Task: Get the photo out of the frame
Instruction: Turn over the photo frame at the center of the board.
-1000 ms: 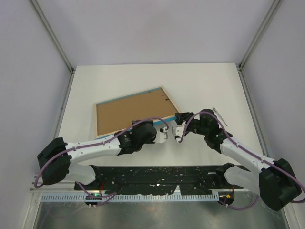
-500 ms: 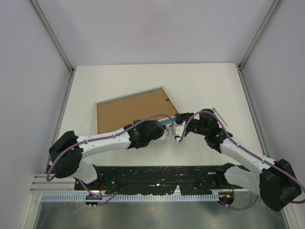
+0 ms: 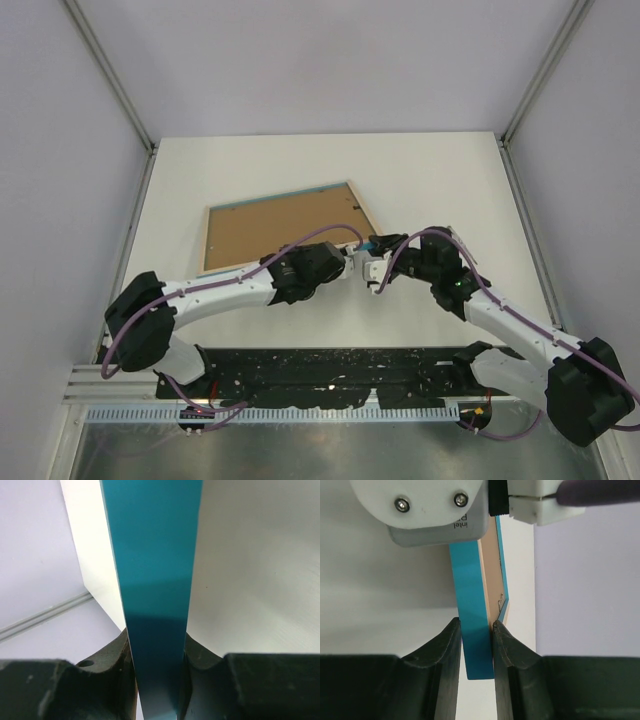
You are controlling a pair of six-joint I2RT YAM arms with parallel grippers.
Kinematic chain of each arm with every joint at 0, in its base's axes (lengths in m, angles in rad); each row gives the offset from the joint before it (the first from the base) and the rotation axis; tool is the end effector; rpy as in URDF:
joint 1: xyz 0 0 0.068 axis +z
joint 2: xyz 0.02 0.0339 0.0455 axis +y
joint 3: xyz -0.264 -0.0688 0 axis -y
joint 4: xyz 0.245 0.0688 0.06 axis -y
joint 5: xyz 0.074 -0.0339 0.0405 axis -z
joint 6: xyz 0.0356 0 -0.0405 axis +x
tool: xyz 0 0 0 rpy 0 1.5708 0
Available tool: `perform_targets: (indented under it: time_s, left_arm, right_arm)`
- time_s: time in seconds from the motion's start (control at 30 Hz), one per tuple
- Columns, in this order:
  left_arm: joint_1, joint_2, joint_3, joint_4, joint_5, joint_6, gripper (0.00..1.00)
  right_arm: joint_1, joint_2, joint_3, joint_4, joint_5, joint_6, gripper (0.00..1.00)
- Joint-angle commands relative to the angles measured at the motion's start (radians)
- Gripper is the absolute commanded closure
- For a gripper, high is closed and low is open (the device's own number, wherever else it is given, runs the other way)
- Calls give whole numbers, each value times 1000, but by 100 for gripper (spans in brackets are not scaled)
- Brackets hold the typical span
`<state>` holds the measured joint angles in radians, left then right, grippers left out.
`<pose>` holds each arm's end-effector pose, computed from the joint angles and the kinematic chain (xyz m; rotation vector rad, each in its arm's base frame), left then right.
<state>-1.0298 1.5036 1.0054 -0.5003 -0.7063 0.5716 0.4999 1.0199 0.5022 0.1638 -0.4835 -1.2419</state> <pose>0.1748 -0.2460 0.2276 1.5099 1.8195 0.6867 0.1881 0.1216 0.2328 -1.6248 0.9515 -0.0422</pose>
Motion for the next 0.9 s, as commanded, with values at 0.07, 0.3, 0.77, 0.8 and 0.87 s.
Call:
perform_targets:
  time_s: [0.07,0.3,0.77,0.8,0.87]
  left_arm:
    - [17,32,36,-118,79,5,100]
    - [48,18,160,-176,143,-48,100]
    - [82,125,608,-368,177,-177,100]
    - [88,136,642,-391,182,-194,100]
    - [102,174,729,-446,195,-234,100]
  right_arm:
    - [-6,-29,82,66,0,127,85]
    - [-21,-79,192,-75,14,231,27]
    - [-96,-162,435,-211,72,533,21]
    - [-98,-164,444,-219,72,538,21]
    - [-103,-165,456,-225,69,555,21]
